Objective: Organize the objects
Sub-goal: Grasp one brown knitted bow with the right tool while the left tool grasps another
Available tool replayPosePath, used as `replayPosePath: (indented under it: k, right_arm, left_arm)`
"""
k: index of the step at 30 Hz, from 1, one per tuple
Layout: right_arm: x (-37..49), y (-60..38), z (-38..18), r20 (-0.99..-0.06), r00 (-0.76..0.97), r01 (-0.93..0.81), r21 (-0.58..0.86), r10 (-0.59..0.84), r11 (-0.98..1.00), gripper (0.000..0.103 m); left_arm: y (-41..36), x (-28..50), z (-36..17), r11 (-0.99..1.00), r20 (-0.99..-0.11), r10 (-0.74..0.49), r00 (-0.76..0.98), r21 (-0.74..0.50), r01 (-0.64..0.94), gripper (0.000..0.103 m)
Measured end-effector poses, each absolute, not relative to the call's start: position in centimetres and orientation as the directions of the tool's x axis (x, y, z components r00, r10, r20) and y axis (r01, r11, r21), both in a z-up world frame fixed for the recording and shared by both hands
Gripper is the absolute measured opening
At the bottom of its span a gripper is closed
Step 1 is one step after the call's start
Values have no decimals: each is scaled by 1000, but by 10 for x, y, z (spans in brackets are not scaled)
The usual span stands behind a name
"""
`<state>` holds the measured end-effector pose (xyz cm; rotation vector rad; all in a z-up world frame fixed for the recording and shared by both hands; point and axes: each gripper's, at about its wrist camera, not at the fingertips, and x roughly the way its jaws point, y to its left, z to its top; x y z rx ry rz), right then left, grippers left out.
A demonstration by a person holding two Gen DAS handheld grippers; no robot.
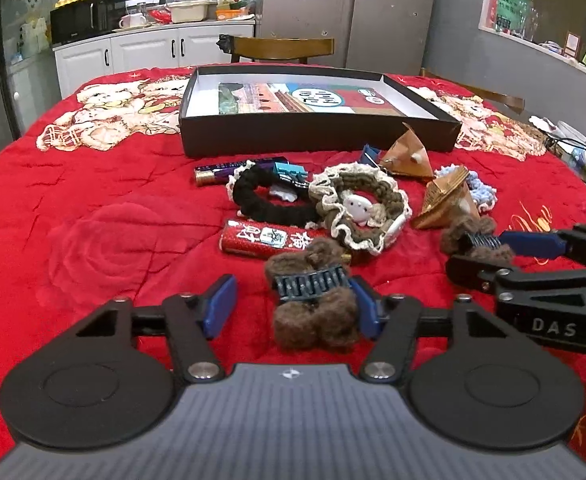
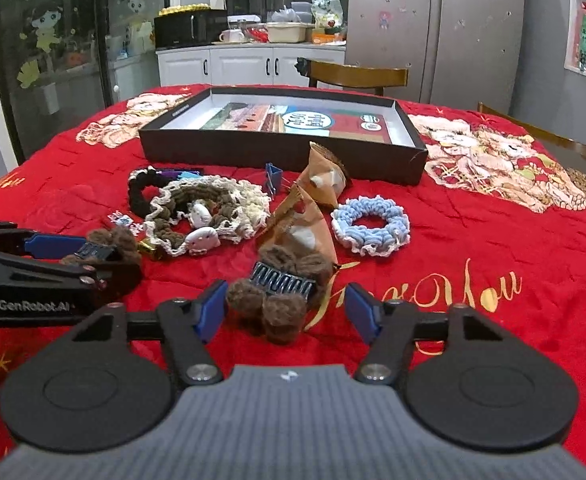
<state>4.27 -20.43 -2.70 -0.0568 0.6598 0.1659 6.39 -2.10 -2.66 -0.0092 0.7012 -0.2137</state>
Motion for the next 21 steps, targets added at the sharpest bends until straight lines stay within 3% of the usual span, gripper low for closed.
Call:
replayPosePath:
  k: [3,7,21]
  right_arm:
    - [47,-207,-29,-625,767,-171,19,146,985,57]
    - [49,-208,-30,-633,761,-171,19,144,985,46]
    - [43,-216,12,-600,783,-210,-8,163,978,42]
  left_arm:
    - [-20,66,-26,976,-640,-209,739,-88,199,49]
    - [-19,67,-24,973,-638,-222,737,-91,214,46]
    - [-4,67,16,960,-603,-269,751,-106,258,46]
